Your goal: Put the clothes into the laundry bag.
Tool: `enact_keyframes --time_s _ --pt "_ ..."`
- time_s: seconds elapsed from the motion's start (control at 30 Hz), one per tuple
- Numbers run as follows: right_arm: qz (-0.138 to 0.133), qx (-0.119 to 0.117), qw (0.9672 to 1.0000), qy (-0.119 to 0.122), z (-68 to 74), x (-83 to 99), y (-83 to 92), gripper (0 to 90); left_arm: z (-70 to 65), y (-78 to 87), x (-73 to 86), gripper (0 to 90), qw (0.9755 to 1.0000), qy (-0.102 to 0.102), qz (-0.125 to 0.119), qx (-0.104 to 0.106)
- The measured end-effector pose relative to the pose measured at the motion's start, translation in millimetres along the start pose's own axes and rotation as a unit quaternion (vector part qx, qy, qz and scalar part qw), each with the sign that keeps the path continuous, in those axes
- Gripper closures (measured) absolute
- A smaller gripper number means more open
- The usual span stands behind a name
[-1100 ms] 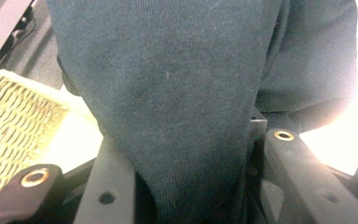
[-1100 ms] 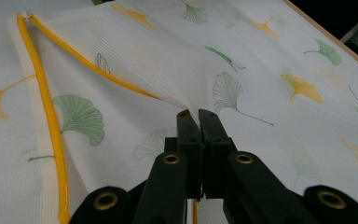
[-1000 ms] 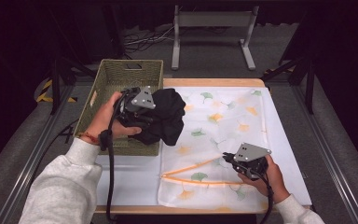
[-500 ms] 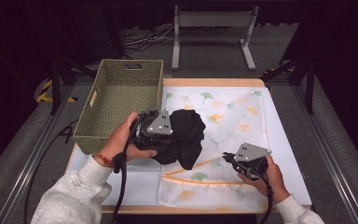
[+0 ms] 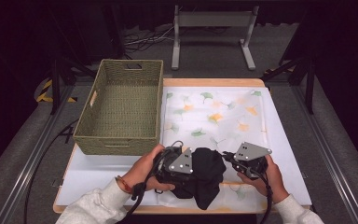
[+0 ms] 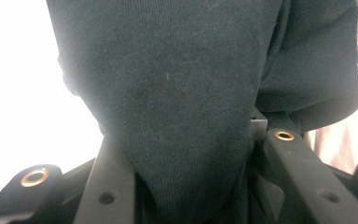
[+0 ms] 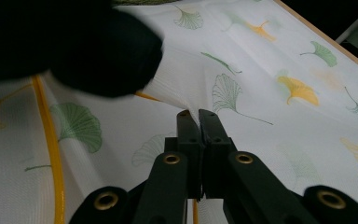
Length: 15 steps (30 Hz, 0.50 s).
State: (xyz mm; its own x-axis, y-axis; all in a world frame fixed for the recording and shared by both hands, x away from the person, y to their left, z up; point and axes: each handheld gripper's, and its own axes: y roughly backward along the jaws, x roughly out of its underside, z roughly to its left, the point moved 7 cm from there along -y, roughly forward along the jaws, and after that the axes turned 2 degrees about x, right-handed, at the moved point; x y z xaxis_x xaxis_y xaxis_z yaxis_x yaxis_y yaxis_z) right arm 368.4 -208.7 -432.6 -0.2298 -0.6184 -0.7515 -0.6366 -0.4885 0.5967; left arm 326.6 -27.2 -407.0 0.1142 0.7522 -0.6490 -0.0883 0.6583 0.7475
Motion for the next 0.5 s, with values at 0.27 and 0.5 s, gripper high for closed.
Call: enact_keyframes --time_s 0.27,0.5 --pt "-0.004 0.000 1.0000 -0.003 0.3 -1.8 -0.9 88.7 -7.8 -36.8 4.6 62.2 0.9987 -0.006 0.042 0.030" --pt "-0.017 -0.004 0.9998 -0.003 1.9 -10.1 4.3 88.7 -4.9 -58.2 2.8 61.5 0.9971 -0.001 0.071 0.027"
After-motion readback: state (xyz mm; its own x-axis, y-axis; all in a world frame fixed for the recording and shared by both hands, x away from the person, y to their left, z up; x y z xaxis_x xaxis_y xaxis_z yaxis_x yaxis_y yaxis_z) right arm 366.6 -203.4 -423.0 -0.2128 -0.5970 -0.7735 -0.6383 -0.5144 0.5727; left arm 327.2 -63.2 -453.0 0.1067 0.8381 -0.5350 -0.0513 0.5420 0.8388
